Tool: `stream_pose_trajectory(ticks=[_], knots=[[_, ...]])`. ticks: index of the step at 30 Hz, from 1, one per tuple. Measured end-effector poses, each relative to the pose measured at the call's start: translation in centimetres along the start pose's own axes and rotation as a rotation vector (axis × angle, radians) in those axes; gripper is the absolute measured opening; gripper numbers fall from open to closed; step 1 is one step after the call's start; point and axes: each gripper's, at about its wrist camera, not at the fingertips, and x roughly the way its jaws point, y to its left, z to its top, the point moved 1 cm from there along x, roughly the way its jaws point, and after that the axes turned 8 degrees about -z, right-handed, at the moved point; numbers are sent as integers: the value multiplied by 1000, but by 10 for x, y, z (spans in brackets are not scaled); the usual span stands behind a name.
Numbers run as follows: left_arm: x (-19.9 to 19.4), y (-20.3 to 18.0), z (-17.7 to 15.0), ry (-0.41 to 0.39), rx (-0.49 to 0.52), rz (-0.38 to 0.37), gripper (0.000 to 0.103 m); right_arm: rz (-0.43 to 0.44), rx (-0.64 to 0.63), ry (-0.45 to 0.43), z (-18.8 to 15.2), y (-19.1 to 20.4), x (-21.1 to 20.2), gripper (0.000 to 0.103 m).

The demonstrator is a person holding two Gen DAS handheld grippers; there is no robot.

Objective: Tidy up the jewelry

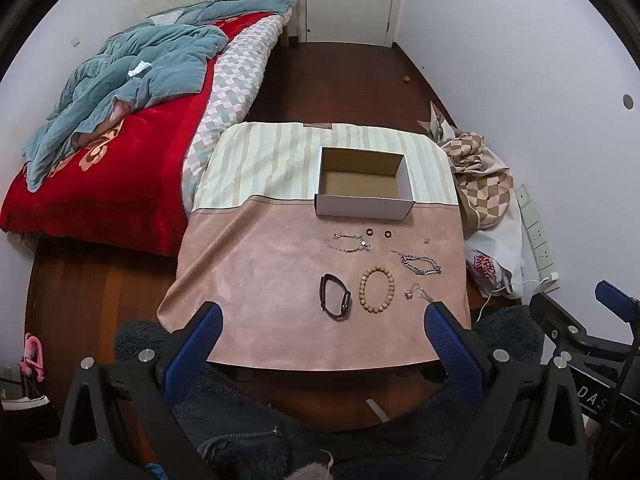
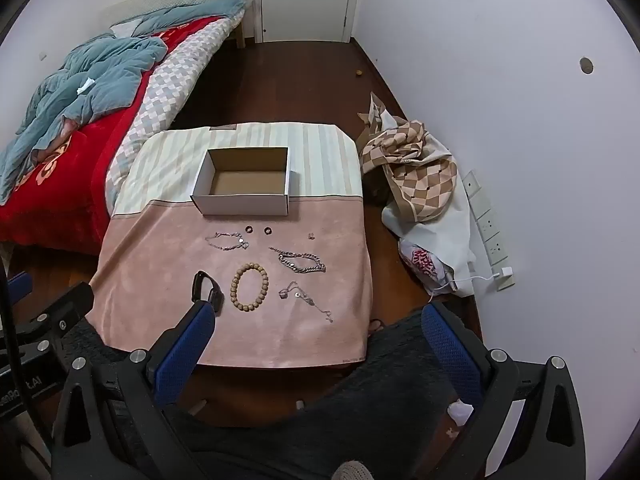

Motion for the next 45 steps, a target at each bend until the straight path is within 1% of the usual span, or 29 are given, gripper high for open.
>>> stream_pose_trajectory(ticks=[17, 20, 25, 27, 45], knots=[[0, 0, 0, -3, 4, 4, 103, -6, -4, 1, -1, -4, 0, 103], [-7, 2, -6, -4, 4, 2, 103, -8, -5, -1, -2, -3, 0, 103], [-9, 5, -6, 3, 2, 2, 103, -10, -5, 0, -3, -5, -2, 103], [-4, 3, -2, 4, 4, 3, 103, -14, -6, 0, -3, -6, -2, 103], [3, -2, -5, 13, 8, 7, 103, -22, -8, 3, -2, -7, -2, 103]])
